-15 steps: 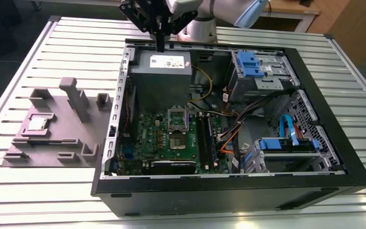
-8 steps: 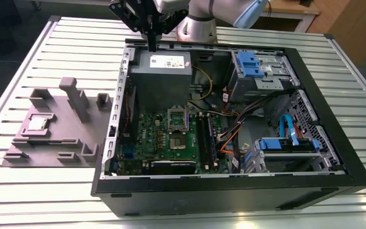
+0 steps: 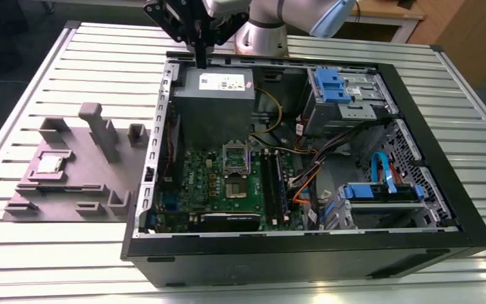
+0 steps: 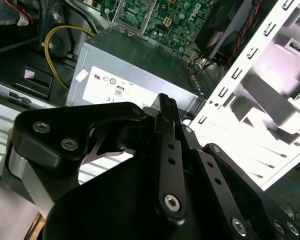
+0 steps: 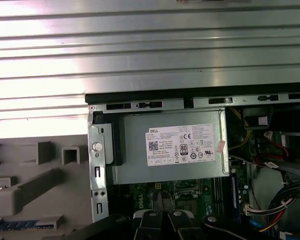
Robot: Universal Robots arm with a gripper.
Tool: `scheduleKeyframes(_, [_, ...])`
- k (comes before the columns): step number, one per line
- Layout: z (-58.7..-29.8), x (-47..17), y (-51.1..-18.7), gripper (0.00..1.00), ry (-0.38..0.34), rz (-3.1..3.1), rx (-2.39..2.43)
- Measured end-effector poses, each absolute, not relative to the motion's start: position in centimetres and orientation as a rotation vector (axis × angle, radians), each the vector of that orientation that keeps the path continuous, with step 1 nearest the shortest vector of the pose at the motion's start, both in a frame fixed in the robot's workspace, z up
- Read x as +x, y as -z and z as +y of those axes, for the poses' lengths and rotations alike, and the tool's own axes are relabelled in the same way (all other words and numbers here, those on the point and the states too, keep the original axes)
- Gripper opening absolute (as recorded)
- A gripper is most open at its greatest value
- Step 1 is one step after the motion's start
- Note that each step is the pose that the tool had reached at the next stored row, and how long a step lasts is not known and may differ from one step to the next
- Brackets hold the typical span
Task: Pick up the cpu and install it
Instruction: 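Reach for the cpu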
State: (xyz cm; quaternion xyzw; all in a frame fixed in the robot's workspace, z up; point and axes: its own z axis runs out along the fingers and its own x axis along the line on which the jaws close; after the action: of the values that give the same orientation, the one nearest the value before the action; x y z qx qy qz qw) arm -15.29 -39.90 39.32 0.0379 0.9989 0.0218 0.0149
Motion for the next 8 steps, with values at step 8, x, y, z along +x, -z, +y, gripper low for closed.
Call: scheduleKeyframes(8, [-39.89,-16.13,-39.31,0.11,-0.068,3.109,0.118])
